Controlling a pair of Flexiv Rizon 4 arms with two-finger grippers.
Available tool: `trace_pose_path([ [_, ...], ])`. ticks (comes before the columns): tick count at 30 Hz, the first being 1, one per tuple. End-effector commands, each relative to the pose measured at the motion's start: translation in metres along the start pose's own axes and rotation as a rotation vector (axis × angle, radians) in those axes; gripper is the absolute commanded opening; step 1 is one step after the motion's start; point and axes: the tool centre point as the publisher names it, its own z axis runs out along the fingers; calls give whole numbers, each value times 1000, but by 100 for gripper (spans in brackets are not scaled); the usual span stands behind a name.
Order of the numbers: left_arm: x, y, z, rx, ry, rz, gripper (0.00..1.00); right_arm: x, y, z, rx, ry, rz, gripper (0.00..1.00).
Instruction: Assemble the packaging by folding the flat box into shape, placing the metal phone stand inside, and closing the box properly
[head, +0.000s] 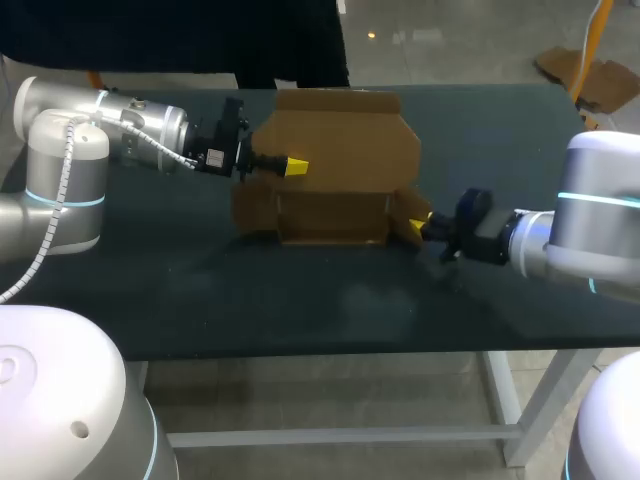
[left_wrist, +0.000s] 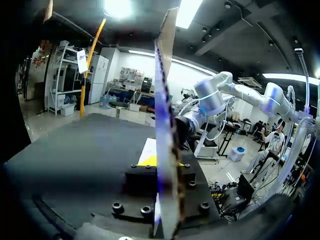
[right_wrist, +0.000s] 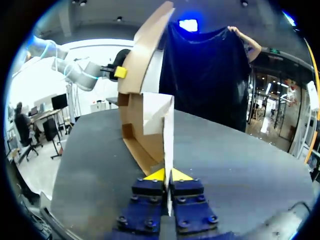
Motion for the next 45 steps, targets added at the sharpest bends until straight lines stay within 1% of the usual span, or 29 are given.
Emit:
trace_pose_path([
  [1,-1,3,2,-2,1,0,0,13,0,7,8,-21,0,23],
  [2,-1,3,2,-2,1,0,0,14,0,7,12,-24,2,29],
  [3,-1,3,2,-2,1,0,0,17,-1,8,15,-27,4,32],
  [4,-1,3,2,-2,1,0,0,18,-1,8,16,-27,5,33],
  [19,-1,3,2,-2,1,0,0,47,-5,17,27,-46,41,38],
  [26,-1,3,2,-2,1,0,0,59,-6,22,18,-40,58,44],
  [35,-1,3,2,-2,1,0,0,71,-5,26,6,-36,73,46],
  [45,-1,3,2,-2,1,0,0,80,3,34,-11,-11,59,50],
])
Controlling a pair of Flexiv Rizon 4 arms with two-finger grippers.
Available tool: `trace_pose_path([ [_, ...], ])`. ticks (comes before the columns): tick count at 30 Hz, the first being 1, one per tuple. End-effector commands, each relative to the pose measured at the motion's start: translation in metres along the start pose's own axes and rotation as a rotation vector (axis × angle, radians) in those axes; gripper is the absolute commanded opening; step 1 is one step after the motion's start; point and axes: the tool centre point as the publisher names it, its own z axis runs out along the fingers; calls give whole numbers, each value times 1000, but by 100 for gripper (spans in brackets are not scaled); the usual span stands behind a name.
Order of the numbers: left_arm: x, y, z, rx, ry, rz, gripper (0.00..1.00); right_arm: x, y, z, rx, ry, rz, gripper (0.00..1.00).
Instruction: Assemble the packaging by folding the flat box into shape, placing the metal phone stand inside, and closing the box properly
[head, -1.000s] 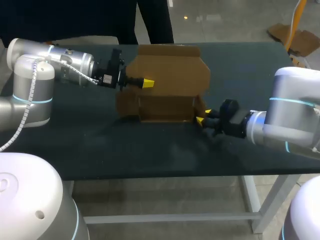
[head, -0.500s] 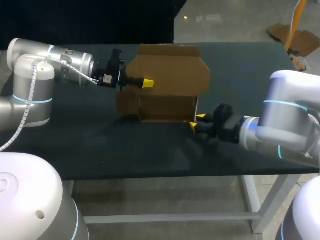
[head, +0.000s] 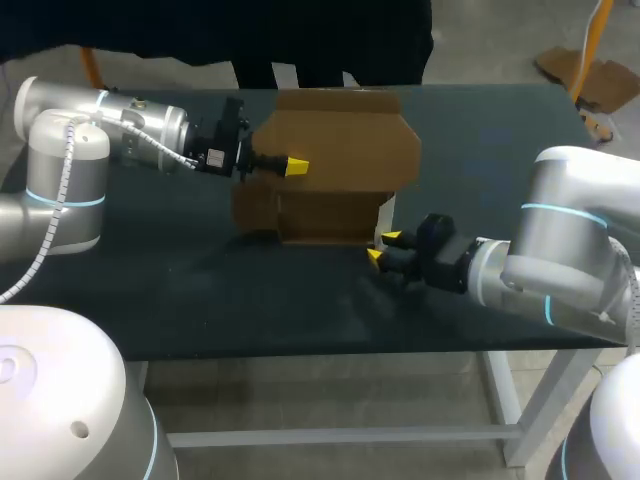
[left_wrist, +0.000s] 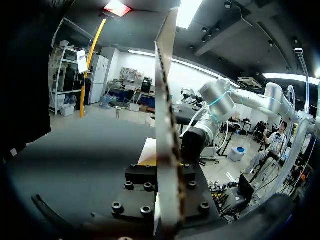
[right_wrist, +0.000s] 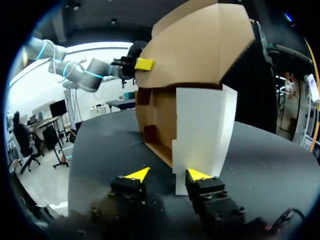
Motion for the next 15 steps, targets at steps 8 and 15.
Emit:
trace_pose_path([
  [8,-1,4,1,-2,1,-1,0,19,0,-12,5,-8,-23,50],
  [15,-1,4,1,-2,1,-1,0,19,-7,-39,15,-10,-38,51],
])
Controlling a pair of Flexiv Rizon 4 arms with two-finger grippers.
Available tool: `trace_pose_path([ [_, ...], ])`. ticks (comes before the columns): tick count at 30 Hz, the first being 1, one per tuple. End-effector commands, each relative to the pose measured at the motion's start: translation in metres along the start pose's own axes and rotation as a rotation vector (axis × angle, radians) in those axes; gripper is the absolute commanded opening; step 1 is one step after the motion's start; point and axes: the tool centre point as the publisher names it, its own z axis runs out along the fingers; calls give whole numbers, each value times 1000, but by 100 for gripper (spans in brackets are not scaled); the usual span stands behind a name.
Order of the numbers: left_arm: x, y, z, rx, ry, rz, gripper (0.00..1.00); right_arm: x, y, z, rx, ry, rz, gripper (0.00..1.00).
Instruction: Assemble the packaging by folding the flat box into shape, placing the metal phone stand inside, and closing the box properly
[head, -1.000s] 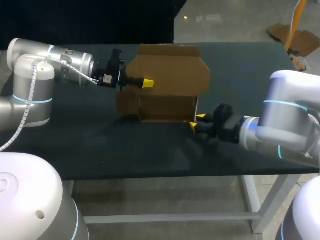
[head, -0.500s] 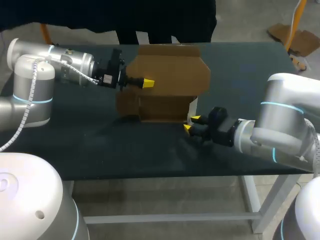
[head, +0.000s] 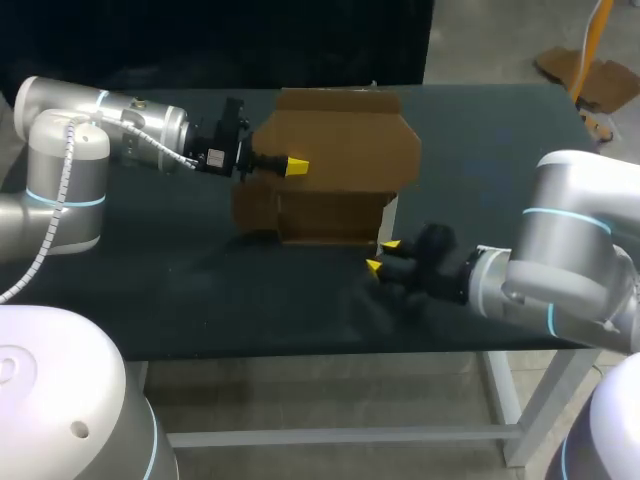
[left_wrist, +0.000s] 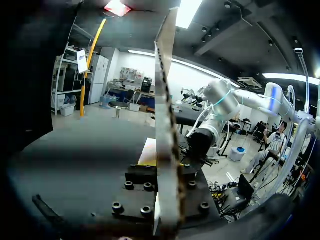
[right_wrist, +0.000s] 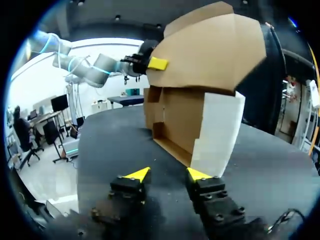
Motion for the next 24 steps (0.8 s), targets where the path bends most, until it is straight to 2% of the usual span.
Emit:
trace_pose_path([
  [1,-1,4,1,-2,1,0,0,-1,-4,-25,-11,-3,-6,50],
  [12,-1,4,1,-2,1,0,0,-30,-14,-45,-35,55,-40,50],
  [24,-1,4,1,-2,1,0,0,-51,-7,-31,-44,104,-80,51],
])
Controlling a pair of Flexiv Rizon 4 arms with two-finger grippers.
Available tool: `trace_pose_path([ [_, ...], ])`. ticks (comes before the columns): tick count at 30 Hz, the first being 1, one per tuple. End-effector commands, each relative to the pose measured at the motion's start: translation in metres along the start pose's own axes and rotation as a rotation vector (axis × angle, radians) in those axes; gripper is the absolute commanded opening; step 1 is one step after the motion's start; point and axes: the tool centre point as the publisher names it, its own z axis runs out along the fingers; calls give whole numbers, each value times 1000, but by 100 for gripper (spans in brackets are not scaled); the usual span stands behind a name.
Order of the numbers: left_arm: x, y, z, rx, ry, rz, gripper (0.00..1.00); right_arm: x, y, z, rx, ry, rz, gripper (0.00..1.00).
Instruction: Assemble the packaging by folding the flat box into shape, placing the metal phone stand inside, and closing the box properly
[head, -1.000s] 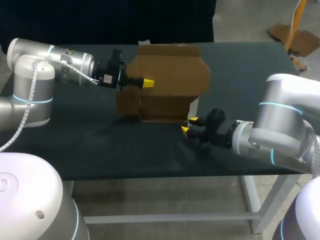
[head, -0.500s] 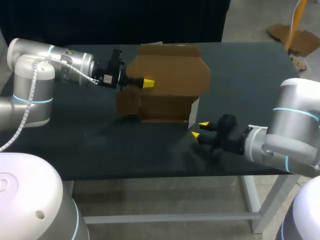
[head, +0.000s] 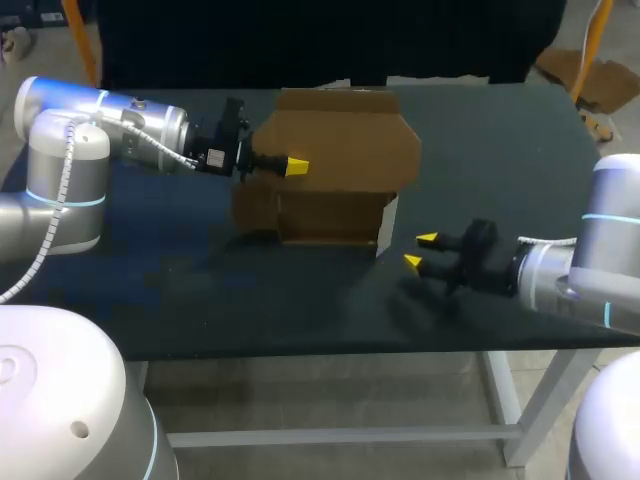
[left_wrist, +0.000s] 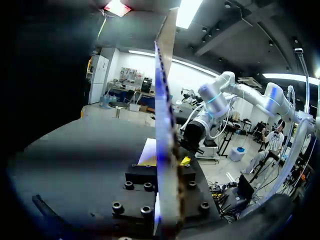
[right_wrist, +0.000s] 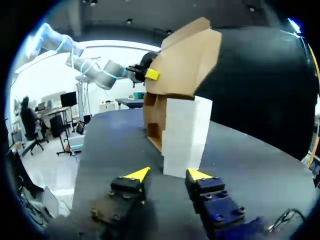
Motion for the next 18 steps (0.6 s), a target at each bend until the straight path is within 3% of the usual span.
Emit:
trace_pose_path([
  [1,-1,4,1,-2,1,0,0,-10,2,11,13,45,-2,51],
  [18,-1,4,1,-2,1,0,0,-37,22,53,18,81,-21,51],
])
